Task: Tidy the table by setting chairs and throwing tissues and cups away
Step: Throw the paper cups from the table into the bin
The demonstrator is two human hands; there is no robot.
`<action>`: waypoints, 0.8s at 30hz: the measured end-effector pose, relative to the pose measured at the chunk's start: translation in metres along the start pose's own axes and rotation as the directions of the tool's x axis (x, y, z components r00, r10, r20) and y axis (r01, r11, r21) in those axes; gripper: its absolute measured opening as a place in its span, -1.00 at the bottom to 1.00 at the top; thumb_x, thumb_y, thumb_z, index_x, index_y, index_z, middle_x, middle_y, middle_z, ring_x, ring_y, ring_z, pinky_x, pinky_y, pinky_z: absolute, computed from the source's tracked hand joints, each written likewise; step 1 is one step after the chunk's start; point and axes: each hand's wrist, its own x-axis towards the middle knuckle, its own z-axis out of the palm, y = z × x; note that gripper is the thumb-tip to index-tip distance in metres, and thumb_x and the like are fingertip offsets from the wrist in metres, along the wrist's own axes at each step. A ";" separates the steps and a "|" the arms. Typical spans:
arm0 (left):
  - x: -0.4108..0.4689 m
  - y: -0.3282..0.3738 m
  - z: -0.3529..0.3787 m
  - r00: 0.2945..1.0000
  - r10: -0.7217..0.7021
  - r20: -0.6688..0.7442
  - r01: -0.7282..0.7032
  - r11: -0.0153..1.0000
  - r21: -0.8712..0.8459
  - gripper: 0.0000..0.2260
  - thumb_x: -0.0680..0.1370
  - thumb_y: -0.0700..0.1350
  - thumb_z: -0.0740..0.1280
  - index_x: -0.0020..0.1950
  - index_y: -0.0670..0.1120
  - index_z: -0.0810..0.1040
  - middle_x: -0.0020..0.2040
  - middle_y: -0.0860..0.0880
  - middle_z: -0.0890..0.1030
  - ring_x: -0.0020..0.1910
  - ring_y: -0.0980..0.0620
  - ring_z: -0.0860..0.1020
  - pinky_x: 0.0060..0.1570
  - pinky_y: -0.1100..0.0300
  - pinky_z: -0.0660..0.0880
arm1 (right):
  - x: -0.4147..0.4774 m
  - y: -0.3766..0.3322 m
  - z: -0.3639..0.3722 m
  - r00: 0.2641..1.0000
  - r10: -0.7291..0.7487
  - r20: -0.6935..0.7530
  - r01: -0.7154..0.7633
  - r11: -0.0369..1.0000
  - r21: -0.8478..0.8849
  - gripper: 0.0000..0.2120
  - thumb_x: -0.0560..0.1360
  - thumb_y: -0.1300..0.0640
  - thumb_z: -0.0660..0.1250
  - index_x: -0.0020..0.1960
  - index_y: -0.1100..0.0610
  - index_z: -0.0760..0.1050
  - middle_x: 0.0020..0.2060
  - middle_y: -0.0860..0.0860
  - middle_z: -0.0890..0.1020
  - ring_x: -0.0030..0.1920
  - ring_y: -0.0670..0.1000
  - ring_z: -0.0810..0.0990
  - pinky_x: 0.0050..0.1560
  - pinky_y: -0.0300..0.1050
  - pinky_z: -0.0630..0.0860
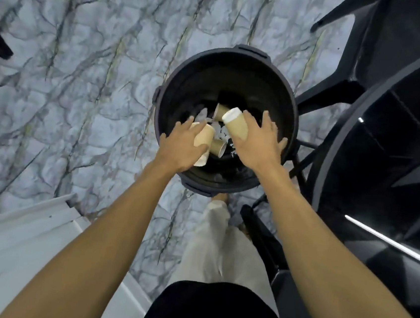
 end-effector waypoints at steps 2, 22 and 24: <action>-0.001 -0.011 0.010 0.999 -0.003 -0.047 0.002 1.000 -0.025 -0.46 0.60 0.06 0.24 0.57 0.16 0.18 0.61 -0.02 0.13 0.59 -0.08 0.09 0.48 -0.24 0.05 | -0.003 0.007 0.013 1.000 0.011 -0.006 -0.010 0.999 0.049 -0.46 0.60 -0.03 0.24 0.54 -0.06 0.17 0.58 0.13 0.07 0.55 0.23 0.07 0.44 0.37 0.10; -0.081 0.023 -0.039 0.975 0.088 -0.204 -0.090 0.996 0.002 -0.54 0.61 0.04 0.25 0.51 0.03 0.36 0.55 -0.06 0.29 0.56 -0.09 0.18 0.50 -0.04 0.15 | -0.086 -0.020 -0.036 0.968 -0.227 -0.107 0.238 0.965 0.108 -0.54 0.58 0.01 0.27 0.46 0.05 0.37 0.49 0.09 0.32 0.49 0.13 0.26 0.41 0.14 0.30; -0.094 0.031 -0.045 0.969 0.107 -0.224 -0.108 0.994 0.007 -0.55 0.61 0.04 0.26 0.51 0.03 0.37 0.55 -0.06 0.30 0.56 -0.09 0.18 0.50 -0.06 0.15 | -0.103 -0.020 -0.048 0.954 -0.256 -0.155 0.275 0.955 0.114 -0.55 0.58 0.02 0.27 0.46 0.05 0.38 0.49 0.06 0.34 0.50 0.10 0.24 0.42 0.15 0.30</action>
